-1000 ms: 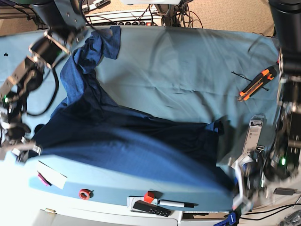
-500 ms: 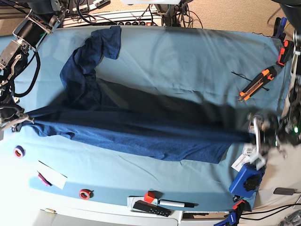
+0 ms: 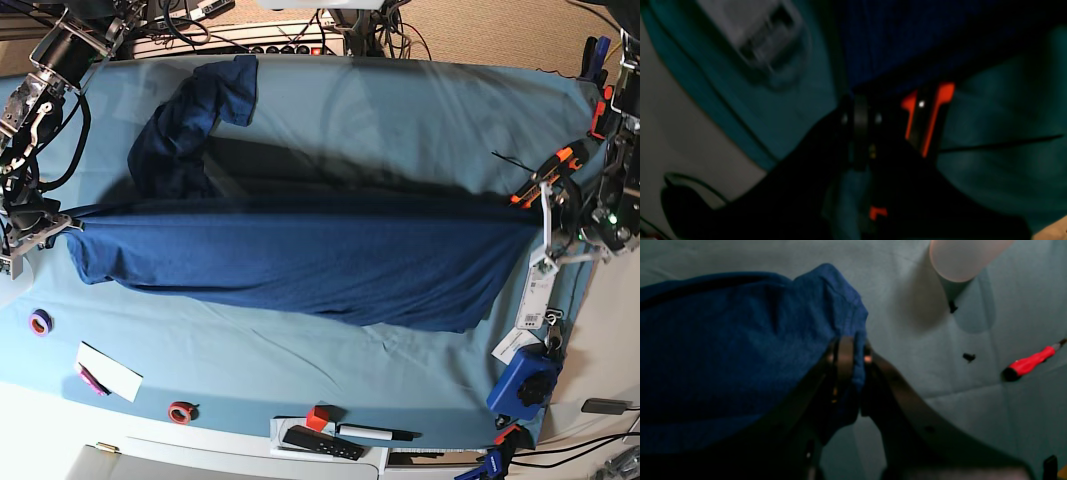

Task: Layout the t-shirt on the table in an organized manner, then fold the t-shirt properly
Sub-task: 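Lower the stretched t-shirt flat onto the table and release the left gripper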

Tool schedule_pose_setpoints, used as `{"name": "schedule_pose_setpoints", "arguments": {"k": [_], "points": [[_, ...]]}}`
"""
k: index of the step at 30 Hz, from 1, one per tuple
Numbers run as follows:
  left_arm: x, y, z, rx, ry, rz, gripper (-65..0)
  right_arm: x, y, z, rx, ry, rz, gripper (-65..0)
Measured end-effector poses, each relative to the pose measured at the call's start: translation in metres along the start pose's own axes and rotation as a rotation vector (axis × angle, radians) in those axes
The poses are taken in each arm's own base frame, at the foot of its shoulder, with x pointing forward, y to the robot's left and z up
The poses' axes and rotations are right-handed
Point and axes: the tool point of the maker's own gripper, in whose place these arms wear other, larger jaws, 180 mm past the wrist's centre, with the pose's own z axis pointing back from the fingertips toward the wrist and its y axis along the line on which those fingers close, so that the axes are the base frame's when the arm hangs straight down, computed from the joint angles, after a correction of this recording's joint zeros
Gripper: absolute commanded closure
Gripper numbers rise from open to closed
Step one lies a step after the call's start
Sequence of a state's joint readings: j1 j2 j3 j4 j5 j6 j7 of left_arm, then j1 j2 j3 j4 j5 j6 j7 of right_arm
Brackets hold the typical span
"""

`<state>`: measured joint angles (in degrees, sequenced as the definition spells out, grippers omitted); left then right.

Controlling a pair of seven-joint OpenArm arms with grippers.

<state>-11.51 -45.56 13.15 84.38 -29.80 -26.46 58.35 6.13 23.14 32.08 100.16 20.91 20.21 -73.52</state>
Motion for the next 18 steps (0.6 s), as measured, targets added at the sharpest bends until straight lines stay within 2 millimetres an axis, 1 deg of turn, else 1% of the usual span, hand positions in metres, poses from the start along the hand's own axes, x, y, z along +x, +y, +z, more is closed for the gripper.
{"name": "schedule_pose_setpoints", "arguments": {"k": [2, 7, 9, 12, 13, 15, 16, 17, 18], "points": [[-0.008, -0.006, -0.004, -0.012, 0.015, 0.001, 0.0, -0.007, 0.0, 0.0, 0.0, 0.015, 0.005, 0.0], [-0.01, -0.01, -0.005, -0.017, 0.007, -0.001, 0.0, -0.039, -0.004, -0.001, -0.018, 0.097, 0.029, 0.0], [-0.009, -0.01, -0.005, -0.015, 0.001, -0.002, 0.0, -0.044, -0.004, -0.001, -0.019, 0.109, 0.034, 0.0], [-0.006, -0.009, -0.006, -0.008, -0.022, -0.007, 0.0, -0.046, -0.006, -0.001, -0.025, 0.115, 0.037, 0.0], [-0.004, -0.009, -0.006, -0.008, -0.032, -0.007, -2.4, -0.046, -0.006, -0.001, -0.03, 0.117, 0.039, 0.0], [-0.004, -0.009, -0.006, -0.006, -0.034, -0.009, -17.0, -0.047, -0.008, -0.001, -0.039, 0.117, 0.043, 0.0], [-0.004, -0.008, -0.006, 0.001, -0.031, -0.007, -23.3, -0.047, -0.008, -0.001, -0.039, 0.118, 0.044, 0.0], [-0.004, -0.005, -0.005, 0.009, -0.032, -0.002, -27.4, -0.046, -0.007, -0.001, -0.034, 0.117, 0.062, -5.5], [-0.003, -0.005, -0.005, 0.01, -0.033, -0.003, -28.8, -0.046, -0.006, -0.001, -0.027, 0.114, 0.082, -12.3]]}}
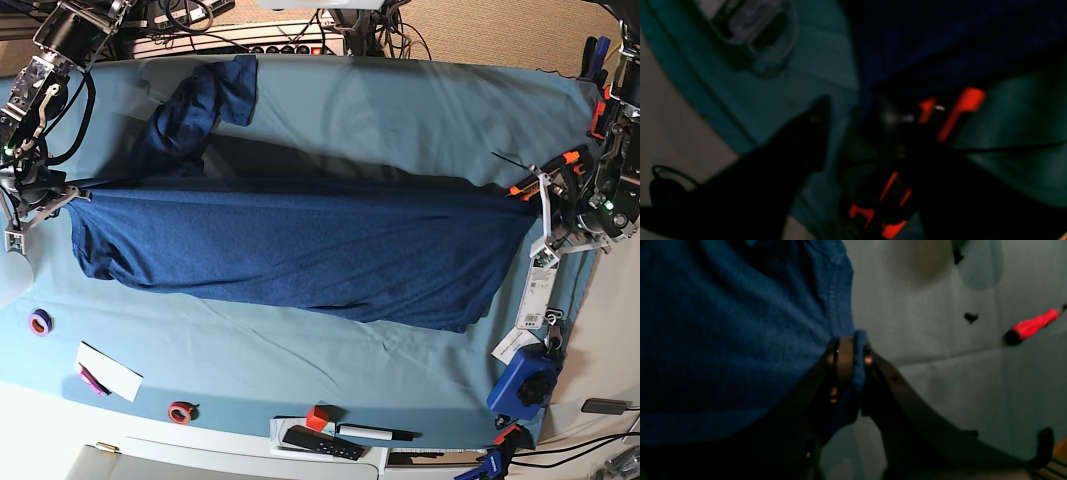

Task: Layout the t-shirt on the table in an organized manner, then fold the t-shirt properly
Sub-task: 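Lower the stretched t-shirt flat onto the table and release the left gripper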

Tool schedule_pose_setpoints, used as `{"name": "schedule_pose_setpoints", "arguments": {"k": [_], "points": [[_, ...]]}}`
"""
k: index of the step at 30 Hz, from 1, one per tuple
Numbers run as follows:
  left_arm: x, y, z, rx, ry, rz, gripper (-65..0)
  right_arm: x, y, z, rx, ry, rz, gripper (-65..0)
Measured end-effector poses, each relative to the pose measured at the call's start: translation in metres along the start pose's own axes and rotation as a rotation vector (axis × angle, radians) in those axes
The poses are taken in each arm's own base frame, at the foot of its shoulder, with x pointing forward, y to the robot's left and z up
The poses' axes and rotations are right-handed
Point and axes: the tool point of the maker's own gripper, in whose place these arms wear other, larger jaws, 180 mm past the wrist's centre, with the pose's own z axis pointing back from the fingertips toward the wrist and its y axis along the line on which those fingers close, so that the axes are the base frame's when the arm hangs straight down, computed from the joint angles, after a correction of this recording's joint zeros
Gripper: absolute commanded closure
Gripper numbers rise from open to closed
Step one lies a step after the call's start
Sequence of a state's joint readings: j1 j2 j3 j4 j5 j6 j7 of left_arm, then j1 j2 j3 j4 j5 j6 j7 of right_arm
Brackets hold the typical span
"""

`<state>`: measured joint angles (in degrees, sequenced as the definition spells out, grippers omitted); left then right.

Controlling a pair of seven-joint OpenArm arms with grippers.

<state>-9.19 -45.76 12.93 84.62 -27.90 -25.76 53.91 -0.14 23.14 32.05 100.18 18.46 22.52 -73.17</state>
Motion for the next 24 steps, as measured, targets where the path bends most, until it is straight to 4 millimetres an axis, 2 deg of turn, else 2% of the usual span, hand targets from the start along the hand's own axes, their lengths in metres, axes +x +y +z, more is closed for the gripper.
{"name": "schedule_pose_setpoints", "arguments": {"k": [2, 3, 7, 12, 15, 17, 18, 20, 22, 24], "points": [[0.001, 0.0, 0.0, 0.001, -0.001, 0.0, -28.8, 0.001, 0.001, 0.0, 0.004, -0.005, 0.019, -23.5], [0.002, 0.002, 0.001, 0.005, -0.002, -0.001, -28.8, 0.003, 0.001, 0.0, 0.005, -0.014, 0.023, -26.1], [0.018, 0.016, 0.009, 0.065, -0.019, -0.037, -28.8, 0.011, 0.001, 0.0, 0.005, -0.058, 0.023, -26.3], [0.078, 0.05, 0.046, 0.195, -0.192, -0.047, -28.8, 0.021, 0.0, 0.001, 0.001, -0.113, 0.024, -26.3], [0.101, 0.067, 0.071, 0.266, -0.261, -0.056, -28.8, 0.029, -0.007, 0.003, -0.028, -0.146, 0.038, -26.3], [0.116, 0.069, 0.085, 0.29, -0.304, -0.076, -28.8, 0.033, -0.011, 0.005, -0.039, -0.157, 0.04, -26.3], [0.122, 0.064, 0.09, 0.272, -0.333, -0.08, -28.7, 0.033, -0.013, 0.006, -0.043, -0.159, 0.043, -26.3], [0.128, 0.034, 0.088, 0.133, -0.364, -0.092, -28.7, 0.034, -0.014, 0.006, -0.046, -0.161, 0.045, -26.3], [0.127, -0.013, 0.084, -0.086, -0.395, -0.135, -28.5, 0.034, -0.014, 0.006, -0.045, -0.16, 0.045, -26.3], [0.117, -0.061, 0.081, -0.287, -0.403, -0.196, -28.5, 0.034, -0.014, 0.006, -0.045, -0.161, 0.045, -26.3]]}}
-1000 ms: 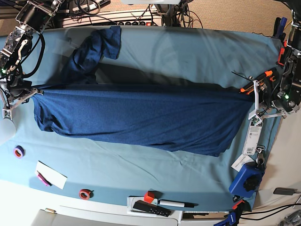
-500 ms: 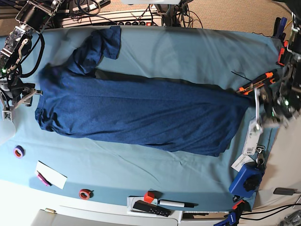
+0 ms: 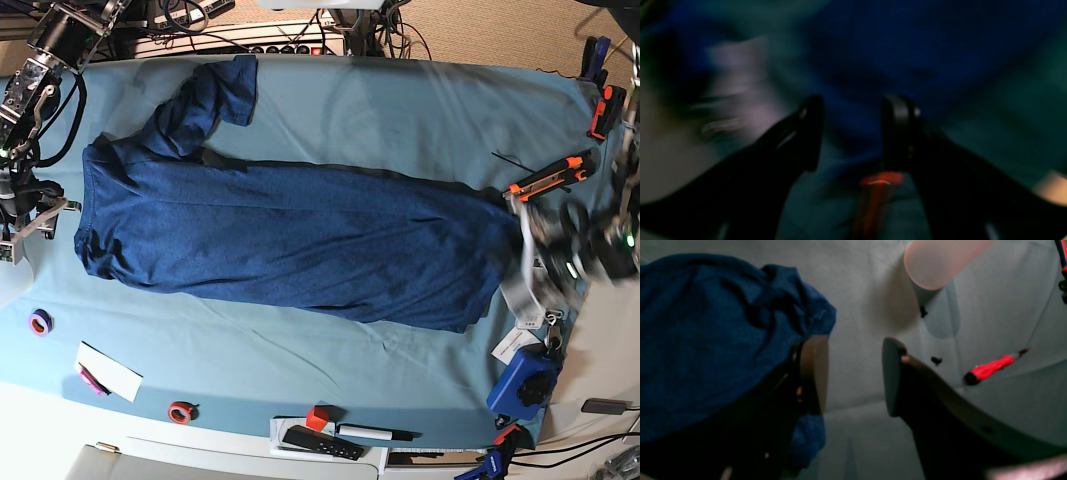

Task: Layout the t-shirt on the table in an organized manner, then fold the t-shirt properly
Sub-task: 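Lower the stretched t-shirt flat onto the table and release the left gripper, then move the left gripper to the bunched sleeve and grasp it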

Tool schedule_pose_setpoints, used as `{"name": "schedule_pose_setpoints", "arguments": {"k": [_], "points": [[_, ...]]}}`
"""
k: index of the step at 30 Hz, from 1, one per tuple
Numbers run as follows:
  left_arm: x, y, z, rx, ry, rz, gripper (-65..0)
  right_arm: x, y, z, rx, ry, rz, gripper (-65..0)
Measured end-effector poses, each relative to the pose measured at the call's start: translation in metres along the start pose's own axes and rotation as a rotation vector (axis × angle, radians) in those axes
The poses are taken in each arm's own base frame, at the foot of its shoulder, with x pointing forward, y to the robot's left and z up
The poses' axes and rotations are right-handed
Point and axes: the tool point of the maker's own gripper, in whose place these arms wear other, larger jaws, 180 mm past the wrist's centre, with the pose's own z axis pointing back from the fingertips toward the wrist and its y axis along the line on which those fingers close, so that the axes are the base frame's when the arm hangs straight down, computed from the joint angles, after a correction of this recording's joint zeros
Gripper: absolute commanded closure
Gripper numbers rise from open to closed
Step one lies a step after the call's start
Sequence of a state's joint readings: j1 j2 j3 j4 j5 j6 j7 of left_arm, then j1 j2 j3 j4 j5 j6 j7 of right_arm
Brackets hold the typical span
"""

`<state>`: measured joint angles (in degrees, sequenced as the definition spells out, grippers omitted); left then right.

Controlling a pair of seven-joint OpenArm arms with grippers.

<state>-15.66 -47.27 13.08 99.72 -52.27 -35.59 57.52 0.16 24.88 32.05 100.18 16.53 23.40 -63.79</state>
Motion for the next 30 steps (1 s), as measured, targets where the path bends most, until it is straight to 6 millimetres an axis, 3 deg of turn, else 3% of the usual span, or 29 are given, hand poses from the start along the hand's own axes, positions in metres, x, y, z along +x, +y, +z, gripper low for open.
{"name": "schedule_pose_setpoints", "arguments": {"k": [5, 11, 18, 25, 30], "points": [[0.011, -0.094, -0.03, -0.279, -0.114, 0.035, -28.6, 0.0, -0.001, 0.0, -0.003, 0.0, -0.004, -26.2], [0.056, -0.171, -0.05, -0.433, -0.3, 0.085, -28.6, 0.0, 0.0, 0.0, -0.002, 0.0, -0.003, -26.2], [0.074, -0.221, -0.07, -0.502, -0.37, 0.184, -28.6, 0.0, -0.001, 0.0, -0.003, 0.0, -0.003, -26.2], [0.067, -0.252, -0.096, -0.487, -0.311, 0.217, -29.1, 0.0, 0.0, 0.0, -0.002, 0.0, -0.003, -26.2], [0.048, -0.289, -0.122, -0.467, -0.162, 0.079, -38.8, 0.0, 0.0, 0.0, -0.001, 0.0, -0.004, -26.2]]}}
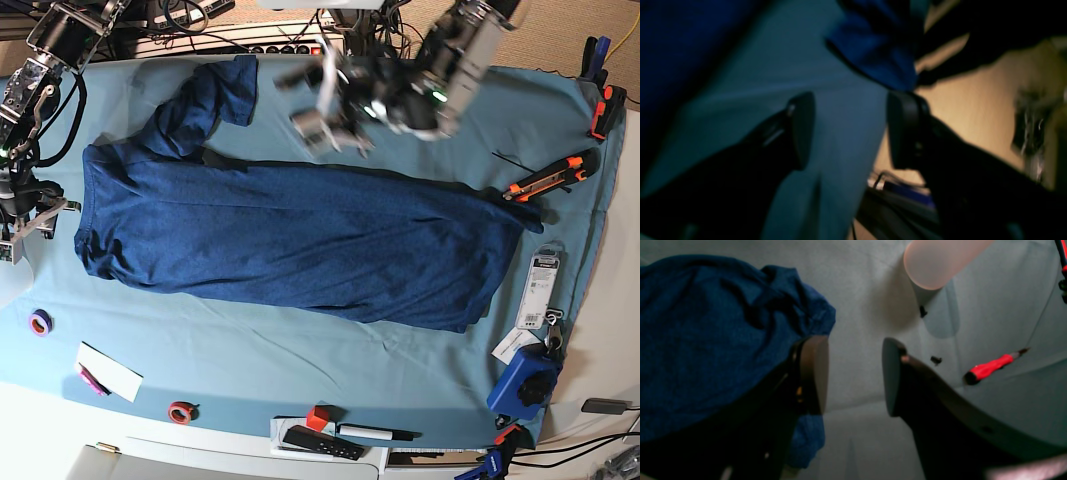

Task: Layout the t-shirt on the table in an organized manner, then fold the t-shirt properly
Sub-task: 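Move the left gripper to the bunched sleeve and grasp it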

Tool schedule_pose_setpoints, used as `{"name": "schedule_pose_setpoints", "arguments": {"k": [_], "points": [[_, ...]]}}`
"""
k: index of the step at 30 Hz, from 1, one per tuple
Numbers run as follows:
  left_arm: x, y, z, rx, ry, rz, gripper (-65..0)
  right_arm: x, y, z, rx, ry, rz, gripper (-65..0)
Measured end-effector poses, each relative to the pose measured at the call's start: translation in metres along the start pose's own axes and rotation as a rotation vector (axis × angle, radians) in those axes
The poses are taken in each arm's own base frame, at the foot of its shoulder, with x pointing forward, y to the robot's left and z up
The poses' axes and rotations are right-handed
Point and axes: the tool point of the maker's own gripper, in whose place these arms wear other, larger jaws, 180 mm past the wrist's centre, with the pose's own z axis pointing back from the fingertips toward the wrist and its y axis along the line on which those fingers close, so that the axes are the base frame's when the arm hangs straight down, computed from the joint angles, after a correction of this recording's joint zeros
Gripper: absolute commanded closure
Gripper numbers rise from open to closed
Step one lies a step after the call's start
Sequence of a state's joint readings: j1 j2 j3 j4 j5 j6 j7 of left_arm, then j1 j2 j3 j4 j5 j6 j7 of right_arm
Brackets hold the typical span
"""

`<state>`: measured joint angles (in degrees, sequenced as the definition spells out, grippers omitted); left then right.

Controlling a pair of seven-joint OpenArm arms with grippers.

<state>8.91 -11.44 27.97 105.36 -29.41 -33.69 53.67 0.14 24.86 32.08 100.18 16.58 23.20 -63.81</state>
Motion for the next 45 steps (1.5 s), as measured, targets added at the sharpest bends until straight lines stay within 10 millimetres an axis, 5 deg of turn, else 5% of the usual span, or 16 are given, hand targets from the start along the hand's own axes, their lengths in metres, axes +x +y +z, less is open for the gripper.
{"name": "schedule_pose_setpoints", "arguments": {"k": [4, 11, 25, 30, 34, 35, 41, 45], "points": [[-0.004, -0.014, -0.026, 0.05, 0.019, -0.053, -40.2, -0.001, 0.001, 0.0, 0.003, 0.001, -0.001, -26.2], [-0.004, -0.001, -0.039, 0.209, 0.09, -0.142, -43.0, -0.004, 0.001, 0.0, 0.003, 0.014, 0.0, -26.2], [0.027, -0.028, -0.069, 0.103, 0.019, -0.118, -42.6, -0.004, 0.001, 0.0, 0.004, 0.015, 0.0, -26.2], [0.02, -0.028, -0.08, 0.095, 0.035, -0.101, -30.5, -0.004, 0.001, 0.0, 0.003, 0.015, 0.0, -26.2], [0.017, -0.019, -0.083, 0.137, 0.049, -0.141, -2.4, -0.004, 0.001, 0.0, 0.003, 0.015, 0.0, -26.2], [0.017, -0.017, -0.083, 0.145, 0.052, -0.147, 0.0, -0.004, 0.001, 0.0, 0.002, 0.016, 0.0, -26.2], [0.021, -0.005, -0.077, 0.171, 0.091, -0.204, 0.0, -0.004, 0.001, 0.0, 0.005, 0.014, -0.001, -26.2], [0.032, -0.025, -0.062, 0.068, 0.109, -0.309, 0.0, -0.004, 0.001, 0.0, 0.005, 0.013, -0.002, -26.2]]}}
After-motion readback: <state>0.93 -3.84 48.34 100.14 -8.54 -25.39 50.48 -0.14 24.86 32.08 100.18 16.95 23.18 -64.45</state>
